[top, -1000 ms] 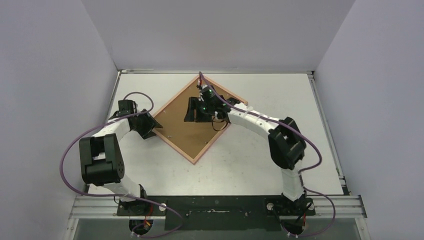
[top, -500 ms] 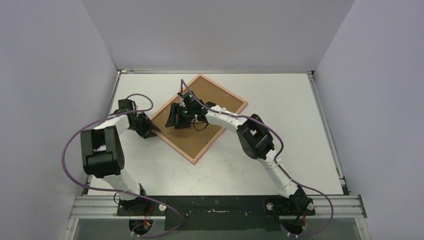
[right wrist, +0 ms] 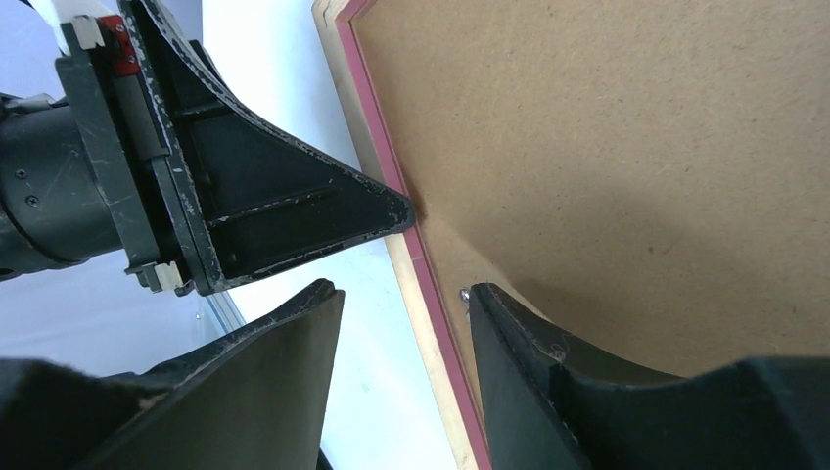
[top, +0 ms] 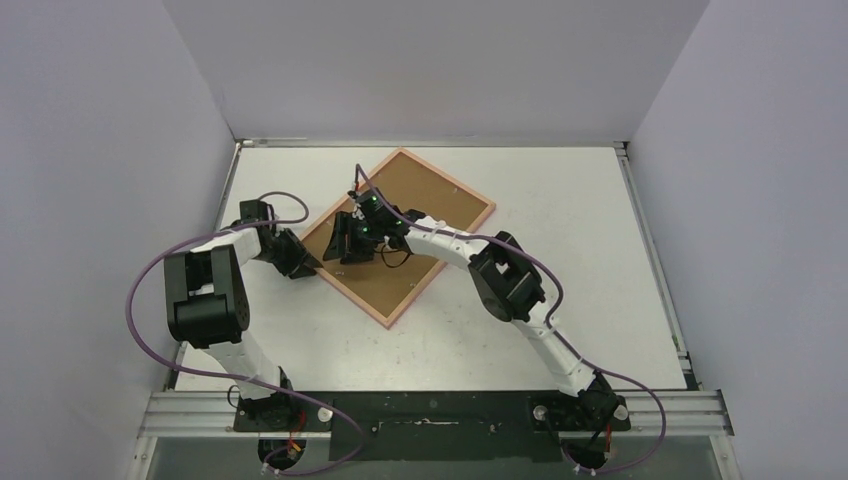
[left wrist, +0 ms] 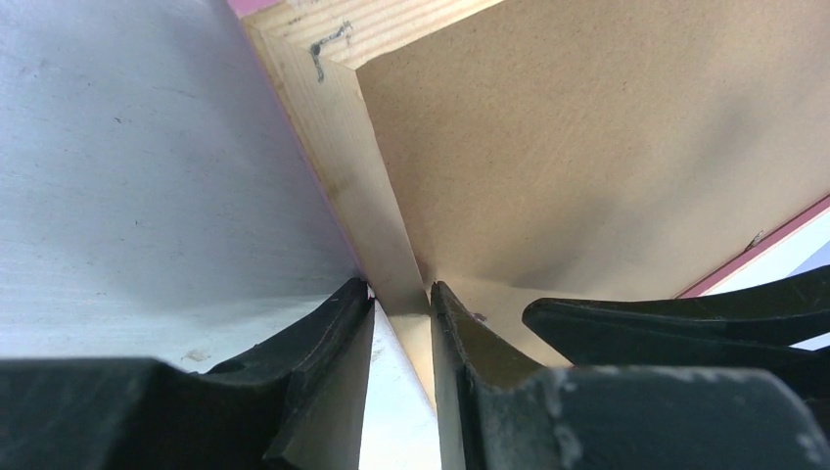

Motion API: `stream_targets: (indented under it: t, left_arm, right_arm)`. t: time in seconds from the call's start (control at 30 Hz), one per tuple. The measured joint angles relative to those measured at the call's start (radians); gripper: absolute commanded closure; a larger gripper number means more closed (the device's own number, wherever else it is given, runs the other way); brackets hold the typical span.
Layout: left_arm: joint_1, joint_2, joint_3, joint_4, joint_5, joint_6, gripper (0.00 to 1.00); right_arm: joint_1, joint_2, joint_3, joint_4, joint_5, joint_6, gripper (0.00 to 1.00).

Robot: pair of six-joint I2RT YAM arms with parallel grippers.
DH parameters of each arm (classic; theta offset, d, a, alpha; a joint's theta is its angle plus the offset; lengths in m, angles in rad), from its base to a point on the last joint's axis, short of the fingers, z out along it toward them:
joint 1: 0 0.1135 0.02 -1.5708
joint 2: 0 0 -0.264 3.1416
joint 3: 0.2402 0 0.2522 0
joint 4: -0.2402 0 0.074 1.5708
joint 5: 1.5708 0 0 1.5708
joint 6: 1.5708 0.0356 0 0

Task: Put the photo into the frame
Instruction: Install the photo frame at the center of the board.

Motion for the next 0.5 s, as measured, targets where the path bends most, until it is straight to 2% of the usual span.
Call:
stream_targets:
  t: [0.5]
  left_arm:
    - [0.030, 0.017, -0.006, 0.015, 0.067, -0.012, 0.77]
  right_arm:
    - [0.019, 0.005, -0.023, -0.009, -0.003, -0.029, 0.47]
